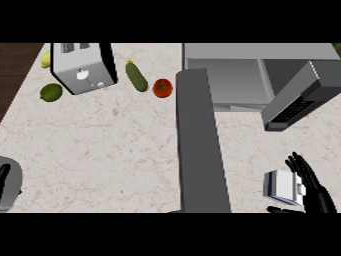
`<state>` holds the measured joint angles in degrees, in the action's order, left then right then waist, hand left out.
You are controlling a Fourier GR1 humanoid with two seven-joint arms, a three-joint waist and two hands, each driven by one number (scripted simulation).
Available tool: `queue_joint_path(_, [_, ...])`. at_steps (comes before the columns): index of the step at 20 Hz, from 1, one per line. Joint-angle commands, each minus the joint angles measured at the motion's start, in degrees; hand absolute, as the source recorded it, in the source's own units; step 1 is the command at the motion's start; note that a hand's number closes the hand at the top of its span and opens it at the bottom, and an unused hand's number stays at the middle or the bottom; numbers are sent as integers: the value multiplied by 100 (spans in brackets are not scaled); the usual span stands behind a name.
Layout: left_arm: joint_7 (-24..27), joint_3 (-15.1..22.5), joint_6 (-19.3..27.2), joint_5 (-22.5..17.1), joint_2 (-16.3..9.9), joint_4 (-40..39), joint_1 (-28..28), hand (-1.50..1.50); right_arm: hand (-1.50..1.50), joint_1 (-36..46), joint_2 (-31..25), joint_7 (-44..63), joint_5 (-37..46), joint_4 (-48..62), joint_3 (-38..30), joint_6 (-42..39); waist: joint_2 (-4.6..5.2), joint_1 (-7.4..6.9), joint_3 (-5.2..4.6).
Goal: Pick up the milk, place it into the microwave and close the microwave
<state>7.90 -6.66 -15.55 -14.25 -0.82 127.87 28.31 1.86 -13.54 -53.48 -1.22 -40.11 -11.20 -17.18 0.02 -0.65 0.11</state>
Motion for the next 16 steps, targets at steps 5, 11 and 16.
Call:
queue_joint_path(5, [173, -153, -85, -57, 12, -345, -128, -150, 150, 41, 355, -988, 122, -383, -3, 877, -7, 60, -10])
queue_joint_path(11, [-19, -224, -211, -260, -40, 15, 156, -150, 150, 483, 402, -444, -377, -481, -276, 657, -5, 17, -8])
queue_joint_path(16, [126, 148, -110, 79, 80, -249, -97, -150, 150, 1161, -64, -548, -467, 110, -423, 309, 2, 16, -7])
